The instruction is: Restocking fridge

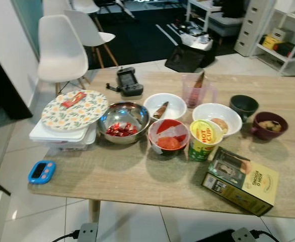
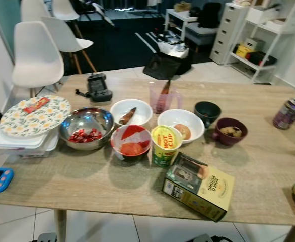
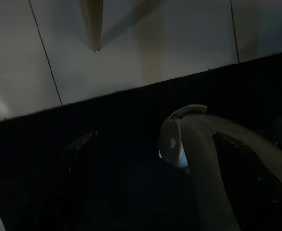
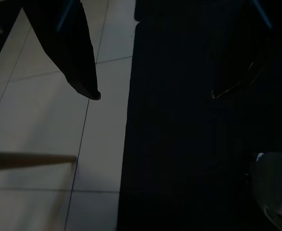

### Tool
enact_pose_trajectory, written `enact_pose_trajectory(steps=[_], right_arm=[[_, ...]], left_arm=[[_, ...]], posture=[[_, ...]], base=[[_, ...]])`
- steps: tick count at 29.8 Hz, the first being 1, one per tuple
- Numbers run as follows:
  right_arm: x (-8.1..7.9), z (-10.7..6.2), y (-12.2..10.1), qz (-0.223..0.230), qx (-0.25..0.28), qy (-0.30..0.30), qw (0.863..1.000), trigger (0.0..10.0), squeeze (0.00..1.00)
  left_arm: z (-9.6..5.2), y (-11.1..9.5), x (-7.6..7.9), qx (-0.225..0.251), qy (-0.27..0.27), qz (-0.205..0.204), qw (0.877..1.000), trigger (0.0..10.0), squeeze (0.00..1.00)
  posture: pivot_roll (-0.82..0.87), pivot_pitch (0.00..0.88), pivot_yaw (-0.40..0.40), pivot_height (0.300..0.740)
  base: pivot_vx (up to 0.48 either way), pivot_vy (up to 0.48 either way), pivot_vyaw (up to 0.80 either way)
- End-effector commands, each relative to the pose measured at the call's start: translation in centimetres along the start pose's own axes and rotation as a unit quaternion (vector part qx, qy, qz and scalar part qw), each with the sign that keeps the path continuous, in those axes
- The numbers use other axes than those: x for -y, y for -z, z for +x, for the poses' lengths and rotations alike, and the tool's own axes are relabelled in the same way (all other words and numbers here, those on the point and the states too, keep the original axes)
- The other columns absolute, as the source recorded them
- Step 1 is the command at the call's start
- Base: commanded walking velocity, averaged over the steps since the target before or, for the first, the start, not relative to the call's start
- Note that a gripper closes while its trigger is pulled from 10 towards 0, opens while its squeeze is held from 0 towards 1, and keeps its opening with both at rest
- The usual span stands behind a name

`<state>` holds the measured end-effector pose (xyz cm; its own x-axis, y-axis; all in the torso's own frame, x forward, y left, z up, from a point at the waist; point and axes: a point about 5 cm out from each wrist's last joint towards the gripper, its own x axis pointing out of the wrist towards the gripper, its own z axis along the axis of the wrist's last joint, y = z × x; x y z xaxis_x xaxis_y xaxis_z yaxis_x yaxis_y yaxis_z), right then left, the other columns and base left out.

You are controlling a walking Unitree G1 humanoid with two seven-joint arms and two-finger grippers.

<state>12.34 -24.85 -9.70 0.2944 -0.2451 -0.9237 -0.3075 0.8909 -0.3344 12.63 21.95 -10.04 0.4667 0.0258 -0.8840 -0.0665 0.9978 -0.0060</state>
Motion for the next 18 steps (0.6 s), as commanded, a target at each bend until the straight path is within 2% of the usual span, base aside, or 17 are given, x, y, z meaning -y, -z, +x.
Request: enact_pose_trajectory(steps=[1,8,13,18], right_arm=[[0.2,0.0,0.4,0.012,-0.005,0.005,1.000,10.0,0.00],[0.0,0.0,0.7,0.016,-0.007,0.006,1.000,10.0,0.00],[0.4,0.0,0.0,0.008,0.005,0.015,1.000,10.0,0.00],[0.9,0.0,-0.5,-0.011,0.010,0.019,1.000,10.0,0.00]], left_arm=[[0.0,0.4,0.2,-0.011,0.005,0.009,1.000,10.0,0.00],[0.1,-0.2,0.2,-0.003,0.003,0.007,1.000,10.0,0.00],[0.0,0.4,0.2,-0.010,0.004,0.009,1.000,10.0,0.00],[-0.1,1.0,0.5,-0.012,0.001,-0.006,1.000,10.0,0.00]], posture=[[-0.05,0.000,-0.007,0.740],[-0.03,0.000,-0.002,0.740],[-0.03,0.000,-0.014,0.740],[-0.01,0.000,-0.042,0.740]], base=[[0.000,0.000,0.00],[0.000,0.000,0.00],[0.000,0.000,0.00],[0.000,0.000,0.00]])
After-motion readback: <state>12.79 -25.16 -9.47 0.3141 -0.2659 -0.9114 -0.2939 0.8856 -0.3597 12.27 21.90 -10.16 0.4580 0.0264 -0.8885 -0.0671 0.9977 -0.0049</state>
